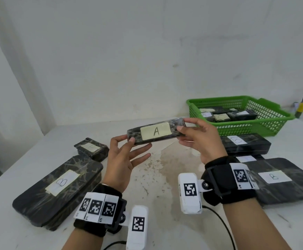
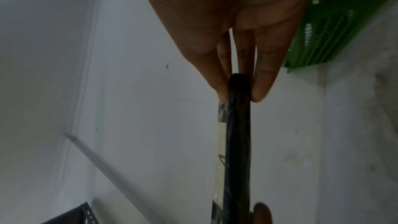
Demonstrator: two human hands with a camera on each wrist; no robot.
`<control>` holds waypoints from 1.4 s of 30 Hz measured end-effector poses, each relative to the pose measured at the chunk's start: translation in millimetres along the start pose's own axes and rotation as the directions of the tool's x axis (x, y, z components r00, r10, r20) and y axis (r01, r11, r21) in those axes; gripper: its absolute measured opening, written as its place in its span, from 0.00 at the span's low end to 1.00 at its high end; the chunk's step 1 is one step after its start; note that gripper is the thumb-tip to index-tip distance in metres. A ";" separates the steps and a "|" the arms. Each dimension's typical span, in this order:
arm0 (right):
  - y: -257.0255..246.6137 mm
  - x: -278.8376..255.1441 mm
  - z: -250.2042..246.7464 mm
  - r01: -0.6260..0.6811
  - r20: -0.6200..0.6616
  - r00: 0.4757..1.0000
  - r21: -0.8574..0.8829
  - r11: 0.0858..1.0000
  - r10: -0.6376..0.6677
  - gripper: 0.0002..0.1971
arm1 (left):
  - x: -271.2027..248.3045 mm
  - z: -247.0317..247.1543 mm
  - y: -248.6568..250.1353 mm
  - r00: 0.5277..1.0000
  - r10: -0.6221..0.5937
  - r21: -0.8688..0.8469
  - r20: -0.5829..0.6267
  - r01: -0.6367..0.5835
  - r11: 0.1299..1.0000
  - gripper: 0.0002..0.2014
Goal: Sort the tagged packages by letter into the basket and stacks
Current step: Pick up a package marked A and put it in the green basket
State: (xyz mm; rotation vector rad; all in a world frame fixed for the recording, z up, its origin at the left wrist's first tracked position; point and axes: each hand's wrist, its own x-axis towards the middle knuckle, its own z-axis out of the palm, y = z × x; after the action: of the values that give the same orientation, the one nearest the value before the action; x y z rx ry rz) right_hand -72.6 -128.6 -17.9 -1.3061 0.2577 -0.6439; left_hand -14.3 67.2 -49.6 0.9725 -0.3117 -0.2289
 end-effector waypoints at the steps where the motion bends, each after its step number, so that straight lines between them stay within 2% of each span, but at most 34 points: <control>1: -4.2 0.5 -5.4 0.020 -0.002 1.000 -0.042 0.999 -0.020 0.10 | 1.1 3.6 0.7 1.000 -0.002 0.010 0.005 0.002 1.000 0.05; 4: -16.0 3.7 -24.8 0.068 -0.048 0.996 -0.141 0.988 -0.076 0.07 | 6.5 17.4 -0.6 0.999 -0.027 0.030 0.036 0.026 0.999 0.05; 9: -45.5 15.6 -66.0 0.055 -0.091 0.993 -0.219 0.974 -0.076 0.05 | 18.5 60.2 -15.0 0.990 -0.093 0.066 0.107 0.087 0.994 0.08; 12: -64.5 29.5 -95.0 0.009 -0.114 0.993 -0.274 0.962 -0.042 0.08 | 31.1 88.5 -28.7 0.979 -0.148 0.090 0.139 0.137 0.987 0.08; 15: -82.6 50.9 -126.1 -0.059 -0.159 0.987 -0.245 0.968 0.020 0.07 | 48.8 113.3 -46.6 0.968 -0.199 0.123 0.156 0.181 0.976 0.08; 18: -96.5 81.4 -153.4 -0.096 -0.228 0.973 -0.243 0.965 0.039 0.08 | 73.7 132.4 -69.0 0.966 -0.223 0.185 0.132 0.197 0.963 0.11; 20: -100.1 104.8 -165.4 -0.143 -0.264 0.962 -0.278 0.950 0.068 0.06 | 89.1 142.0 -83.0 0.965 -0.241 0.248 0.107 0.209 0.946 0.13; 25: -96.4 166.2 -183.8 -0.280 -0.340 0.926 -0.320 0.905 0.166 0.04 | 129.8 165.2 -117.0 0.960 -0.269 0.415 0.082 0.213 0.885 0.15; 27: -93.3 188.0 -189.4 -0.327 -0.374 0.909 -0.364 0.872 0.185 0.05 | 146.3 174.0 -129.1 0.961 -0.266 0.441 0.072 0.209 0.873 0.19; 30: -85.5 210.8 -194.5 -0.396 -0.376 0.897 -0.453 0.799 0.232 0.04 | 163.4 180.8 -145.3 0.964 -0.257 0.434 0.076 0.200 0.878 0.25; 35: -62.7 228.4 -196.5 -0.490 -0.337 0.870 -0.528 0.694 0.359 0.10 | 179.0 172.3 -159.9 0.983 -0.178 0.407 0.047 0.144 0.902 0.21; 42: -40.0 236.7 -197.2 -0.563 -0.308 0.823 -0.545 0.621 0.476 0.12 | 180.1 167.0 -163.5 0.981 -0.180 0.350 0.069 0.145 0.926 0.18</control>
State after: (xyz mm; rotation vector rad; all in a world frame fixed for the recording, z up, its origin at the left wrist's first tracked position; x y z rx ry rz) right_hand 2.0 -429.0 9.6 -1.7089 1.0017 -0.1209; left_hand 85.1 -209.9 -70.7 1.3385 -0.3708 -0.3852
